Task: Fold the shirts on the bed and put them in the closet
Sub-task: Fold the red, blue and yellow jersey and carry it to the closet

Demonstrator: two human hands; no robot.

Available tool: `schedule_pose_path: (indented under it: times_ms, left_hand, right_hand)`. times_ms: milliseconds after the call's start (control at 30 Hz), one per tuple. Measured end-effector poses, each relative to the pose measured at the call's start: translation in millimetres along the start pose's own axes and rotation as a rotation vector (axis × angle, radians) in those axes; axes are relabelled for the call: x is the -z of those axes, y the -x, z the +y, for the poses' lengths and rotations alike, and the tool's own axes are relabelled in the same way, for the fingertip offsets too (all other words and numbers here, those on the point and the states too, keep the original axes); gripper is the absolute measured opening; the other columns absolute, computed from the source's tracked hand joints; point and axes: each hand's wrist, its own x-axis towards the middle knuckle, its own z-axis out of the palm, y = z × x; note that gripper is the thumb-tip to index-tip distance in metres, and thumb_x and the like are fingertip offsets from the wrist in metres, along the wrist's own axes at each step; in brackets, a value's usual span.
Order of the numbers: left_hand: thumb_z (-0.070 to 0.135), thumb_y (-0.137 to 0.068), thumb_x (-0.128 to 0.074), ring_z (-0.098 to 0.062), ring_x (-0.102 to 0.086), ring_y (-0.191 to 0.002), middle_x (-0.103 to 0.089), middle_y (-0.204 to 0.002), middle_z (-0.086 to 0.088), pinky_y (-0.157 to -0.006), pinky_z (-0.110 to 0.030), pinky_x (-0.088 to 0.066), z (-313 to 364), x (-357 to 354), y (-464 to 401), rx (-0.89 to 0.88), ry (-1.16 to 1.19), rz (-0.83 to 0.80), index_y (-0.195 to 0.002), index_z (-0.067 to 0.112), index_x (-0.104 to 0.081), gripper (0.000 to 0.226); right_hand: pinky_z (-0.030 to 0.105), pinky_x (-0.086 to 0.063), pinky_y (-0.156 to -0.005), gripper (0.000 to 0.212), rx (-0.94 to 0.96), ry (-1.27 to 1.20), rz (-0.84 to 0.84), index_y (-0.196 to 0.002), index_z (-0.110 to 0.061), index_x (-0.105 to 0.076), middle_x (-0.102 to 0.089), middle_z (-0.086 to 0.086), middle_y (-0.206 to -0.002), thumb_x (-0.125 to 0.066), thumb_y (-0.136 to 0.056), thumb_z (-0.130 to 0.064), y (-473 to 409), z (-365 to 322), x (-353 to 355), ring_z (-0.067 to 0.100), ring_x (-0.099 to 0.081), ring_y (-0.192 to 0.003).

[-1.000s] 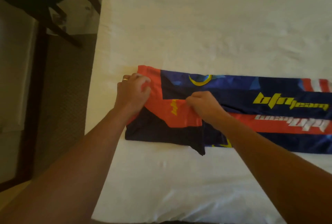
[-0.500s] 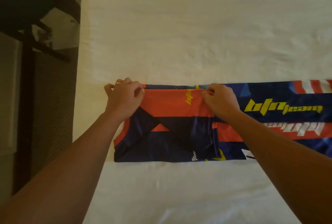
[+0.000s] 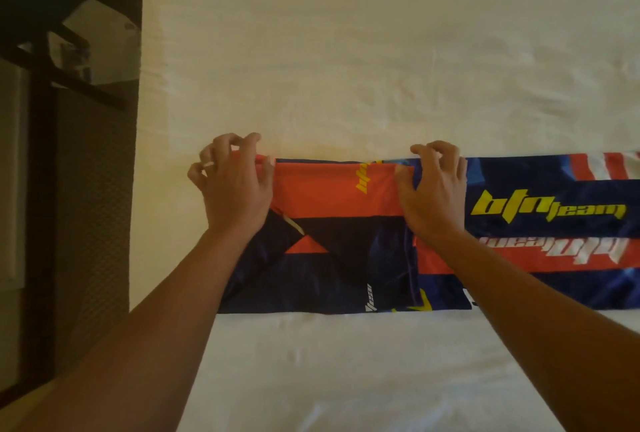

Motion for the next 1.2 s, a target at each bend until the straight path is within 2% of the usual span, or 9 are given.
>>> schedule_pose_path:
  times_ms: [167,300,433,533,667,800,933,1067,1200]
  left_hand:
    - [0.053,-0.101,-0.042,-0.040,-0.043,-0.132,-0.047,-0.148,-0.012,-0.102,-0.058,-0.036,18,-26,43,-0.354,-0.108,-0.184,-0.144,0.018,-0.049,0.056]
    - [0.066,-0.099,-0.025,-0.044,-0.024,-0.149,-0.021,-0.167,-0.015,-0.114,-0.065,-0.026,12,-41,41,-0.273,-0.232,-0.332,-0.159,0.023,-0.028,0.074]
    - [0.065,-0.100,-0.023,-0.041,-0.016,-0.153,-0.012,-0.169,-0.016,-0.119,-0.061,-0.021,17,-39,41,-0.264,-0.251,-0.325,-0.161,0.022,-0.021,0.075]
    - [0.063,-0.101,-0.033,-0.041,-0.017,-0.153,-0.015,-0.168,-0.017,-0.117,-0.064,-0.023,37,-34,55,-0.220,-0.248,-0.295,-0.160,0.021,-0.023,0.073]
    - [0.055,-0.096,-0.045,-0.043,-0.041,-0.135,-0.040,-0.155,-0.019,-0.103,-0.056,-0.036,87,-36,86,-0.262,-0.196,-0.246,-0.146,0.015,-0.047,0.064]
    - [0.038,-0.087,-0.057,-0.039,-0.055,-0.114,-0.056,-0.135,-0.014,-0.090,-0.049,-0.045,166,-53,121,-0.352,-0.082,-0.221,-0.127,0.015,-0.062,0.046]
    - [0.033,-0.084,-0.055,-0.033,-0.059,-0.095,-0.059,-0.113,-0.008,-0.077,-0.046,-0.050,255,-77,150,-0.433,0.006,-0.325,-0.115,0.017,-0.065,0.036]
    - [0.030,-0.087,-0.060,-0.034,-0.061,-0.102,-0.060,-0.118,-0.010,-0.087,-0.045,-0.052,330,-103,179,-0.519,0.038,-0.417,-0.117,0.016,-0.063,0.033]
    - [0.030,-0.086,-0.065,-0.031,-0.059,-0.107,-0.056,-0.125,-0.008,-0.089,-0.044,-0.051,387,-121,200,-0.574,0.087,-0.444,-0.121,0.018,-0.061,0.038]
  right_hand:
    - [0.051,-0.039,-0.101,0.054,0.374,0.237,-0.160,-0.145,-0.019,-0.048,-0.034,0.011,-0.159,-0.041,-0.099,-0.046,50,-1,-18,0.034,-0.034,-0.139]
    - [0.053,-0.025,-0.117,0.074,0.435,0.442,-0.344,-0.162,-0.024,-0.014,0.004,0.011,-0.169,-0.024,-0.100,-0.064,46,13,-25,0.032,-0.004,-0.155]
    - [0.055,-0.017,-0.122,0.081,0.549,0.466,-0.429,-0.162,-0.029,0.001,0.013,0.009,-0.168,-0.017,-0.097,-0.073,32,31,-14,0.029,0.006,-0.156]
    - [0.051,-0.013,-0.121,0.080,0.579,0.386,-0.432,-0.162,-0.028,-0.005,0.009,0.008,-0.169,-0.019,-0.097,-0.072,29,37,3,0.027,0.006,-0.156]
    - [0.050,-0.025,-0.116,0.073,0.438,0.305,-0.378,-0.156,-0.021,-0.031,-0.016,0.010,-0.167,-0.027,-0.097,-0.064,25,58,35,0.032,-0.017,-0.152]
    - [0.052,-0.040,-0.102,0.050,0.406,0.334,-0.323,-0.138,-0.011,-0.054,-0.047,0.015,-0.150,-0.055,-0.096,-0.039,13,114,80,0.037,-0.045,-0.134]
    - [0.051,-0.041,-0.100,0.042,0.330,0.381,-0.295,-0.134,-0.010,-0.058,-0.054,0.011,-0.139,-0.054,-0.095,-0.024,-6,182,129,0.035,-0.050,-0.126]
    - [0.052,-0.037,-0.107,0.038,0.264,0.495,-0.246,-0.131,-0.010,-0.057,-0.053,0.012,-0.139,-0.055,-0.096,-0.025,-29,243,167,0.036,-0.046,-0.128]
    - [0.050,-0.041,-0.094,0.028,0.212,0.475,-0.129,-0.116,-0.008,-0.065,-0.059,0.014,-0.125,-0.057,-0.092,-0.020,-52,287,191,0.040,-0.051,-0.113]
